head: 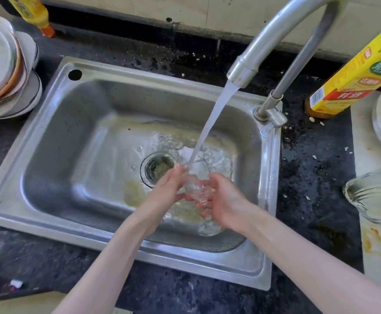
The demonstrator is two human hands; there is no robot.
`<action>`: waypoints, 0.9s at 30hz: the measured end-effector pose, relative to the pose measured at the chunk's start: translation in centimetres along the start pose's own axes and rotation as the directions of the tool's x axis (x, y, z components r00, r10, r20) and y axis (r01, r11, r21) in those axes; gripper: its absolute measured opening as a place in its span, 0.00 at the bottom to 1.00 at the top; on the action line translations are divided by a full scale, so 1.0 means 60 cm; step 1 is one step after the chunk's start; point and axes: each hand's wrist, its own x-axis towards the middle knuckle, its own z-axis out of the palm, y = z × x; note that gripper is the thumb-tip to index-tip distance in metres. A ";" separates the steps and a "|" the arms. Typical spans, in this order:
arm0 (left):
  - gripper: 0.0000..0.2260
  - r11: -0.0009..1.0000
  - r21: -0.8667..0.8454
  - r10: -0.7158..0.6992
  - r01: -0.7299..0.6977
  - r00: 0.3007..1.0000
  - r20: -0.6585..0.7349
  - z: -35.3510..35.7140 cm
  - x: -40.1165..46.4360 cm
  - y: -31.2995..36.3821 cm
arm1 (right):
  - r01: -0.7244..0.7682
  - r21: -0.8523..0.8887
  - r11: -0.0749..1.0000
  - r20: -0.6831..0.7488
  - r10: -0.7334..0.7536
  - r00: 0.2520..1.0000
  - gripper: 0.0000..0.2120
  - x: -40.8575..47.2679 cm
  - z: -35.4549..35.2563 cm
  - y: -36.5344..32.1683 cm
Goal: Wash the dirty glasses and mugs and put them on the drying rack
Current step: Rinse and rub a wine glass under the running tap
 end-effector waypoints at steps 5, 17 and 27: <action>0.20 0.980 -0.142 0.146 -0.141 0.989 0.026 0.003 0.008 0.022 | 0.361 -0.100 0.927 0.004 -0.362 0.932 0.25 0.009 0.001 0.006; 0.20 0.469 0.609 0.673 -0.640 0.705 0.222 -0.025 0.012 0.057 | 0.400 -0.221 0.889 0.082 -0.392 0.916 0.35 0.000 -0.014 -0.033; 0.04 0.818 0.327 0.557 -0.472 0.793 -0.247 0.025 0.033 0.059 | 0.228 0.023 0.973 0.312 -0.224 0.924 0.35 -0.006 0.036 -0.016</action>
